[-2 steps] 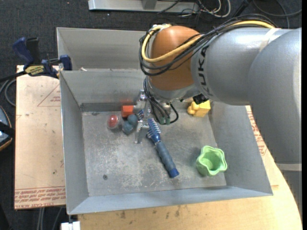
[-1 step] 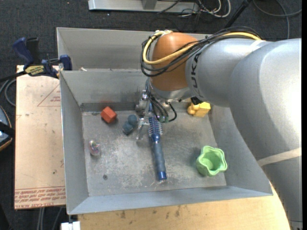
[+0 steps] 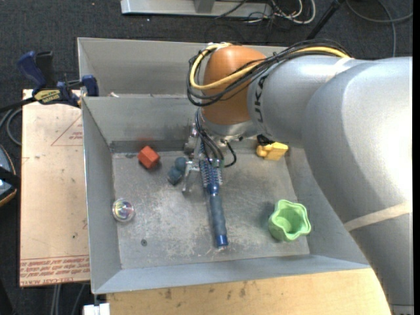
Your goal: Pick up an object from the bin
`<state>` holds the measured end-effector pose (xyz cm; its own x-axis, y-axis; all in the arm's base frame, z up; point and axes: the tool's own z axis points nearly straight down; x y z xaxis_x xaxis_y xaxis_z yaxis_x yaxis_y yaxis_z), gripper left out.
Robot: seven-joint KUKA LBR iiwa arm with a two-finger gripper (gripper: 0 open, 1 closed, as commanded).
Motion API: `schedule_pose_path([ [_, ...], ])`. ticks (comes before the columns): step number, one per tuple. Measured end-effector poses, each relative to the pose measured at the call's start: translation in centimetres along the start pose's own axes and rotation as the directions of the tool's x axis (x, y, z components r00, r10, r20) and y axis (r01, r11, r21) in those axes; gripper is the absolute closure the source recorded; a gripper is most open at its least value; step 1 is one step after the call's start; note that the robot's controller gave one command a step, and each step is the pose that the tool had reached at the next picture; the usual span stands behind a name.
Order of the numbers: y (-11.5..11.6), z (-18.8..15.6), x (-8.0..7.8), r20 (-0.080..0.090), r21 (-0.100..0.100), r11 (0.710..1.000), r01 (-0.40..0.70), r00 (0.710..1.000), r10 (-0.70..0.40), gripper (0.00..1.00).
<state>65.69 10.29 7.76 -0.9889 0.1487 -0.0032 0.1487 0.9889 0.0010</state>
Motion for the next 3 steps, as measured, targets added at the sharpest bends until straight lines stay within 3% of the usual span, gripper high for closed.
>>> schedule_pose_path([
  [1, 0.2, -0.2, -0.2, 0.012, -0.007, 1.0, -0.002, 1.0, 0.002, 1.0],
  [2, -0.7, -16.7, 0.1, 0.009, -0.003, 1.0, 0.018, 1.0, -0.018, 1.0],
  [3, 2.2, -4.6, 3.7, -0.011, 0.003, 0.991, -0.131, 0.991, 0.131, 1.0],
])
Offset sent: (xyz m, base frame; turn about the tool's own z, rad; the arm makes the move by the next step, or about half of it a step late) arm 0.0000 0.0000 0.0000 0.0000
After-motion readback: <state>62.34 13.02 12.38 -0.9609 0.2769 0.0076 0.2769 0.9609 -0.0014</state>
